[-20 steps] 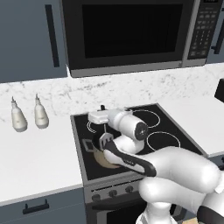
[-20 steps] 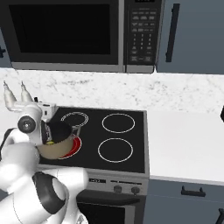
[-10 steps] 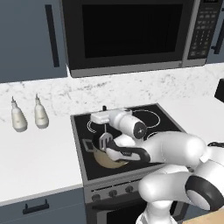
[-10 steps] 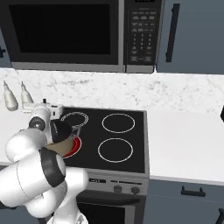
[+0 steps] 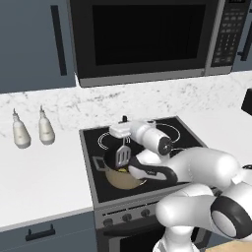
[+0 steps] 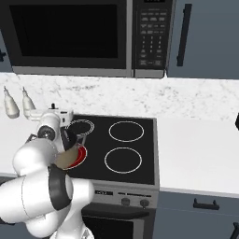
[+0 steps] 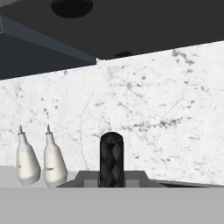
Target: Put the lemon and lemon wedge in the pot. Retrieve the spatula and lightly stir the vegetables in the pot.
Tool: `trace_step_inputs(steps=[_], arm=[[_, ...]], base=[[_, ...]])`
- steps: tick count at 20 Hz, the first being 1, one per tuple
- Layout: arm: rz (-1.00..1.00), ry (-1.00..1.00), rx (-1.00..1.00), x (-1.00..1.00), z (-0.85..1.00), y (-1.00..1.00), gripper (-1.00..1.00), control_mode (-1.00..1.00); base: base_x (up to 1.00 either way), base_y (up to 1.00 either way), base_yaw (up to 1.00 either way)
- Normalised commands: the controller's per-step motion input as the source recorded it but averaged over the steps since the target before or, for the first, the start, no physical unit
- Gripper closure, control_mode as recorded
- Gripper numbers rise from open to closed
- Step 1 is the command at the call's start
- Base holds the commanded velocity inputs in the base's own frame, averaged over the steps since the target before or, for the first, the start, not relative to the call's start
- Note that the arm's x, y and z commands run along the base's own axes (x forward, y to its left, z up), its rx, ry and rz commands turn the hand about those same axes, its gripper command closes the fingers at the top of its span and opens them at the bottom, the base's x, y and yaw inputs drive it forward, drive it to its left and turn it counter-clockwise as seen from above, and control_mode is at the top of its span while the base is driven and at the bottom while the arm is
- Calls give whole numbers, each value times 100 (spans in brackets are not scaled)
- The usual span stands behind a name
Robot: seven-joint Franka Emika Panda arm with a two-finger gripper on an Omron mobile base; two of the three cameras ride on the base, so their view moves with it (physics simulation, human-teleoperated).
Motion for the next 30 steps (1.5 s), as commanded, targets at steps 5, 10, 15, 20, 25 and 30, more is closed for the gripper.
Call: trace_step_inputs(steps=[5, 10, 15, 20, 25, 30], arm=[[0, -1, 1, -1, 62, 17, 100, -100], [0, 9, -1, -2, 11, 1, 100, -100], [0, 10, -10, 0, -34, -15, 100, -100], [0, 11, -10, 0, -35, -11, 100, -100], [1, 4, -2, 25, -45, 12, 100, -100], [5, 0, 0, 39, -55, 37, 100, -100]], base=[[0, 0, 0], [0, 0, 0], [0, 0, 0], [0, 0, 0], [0, 0, 0], [0, 0, 0]])
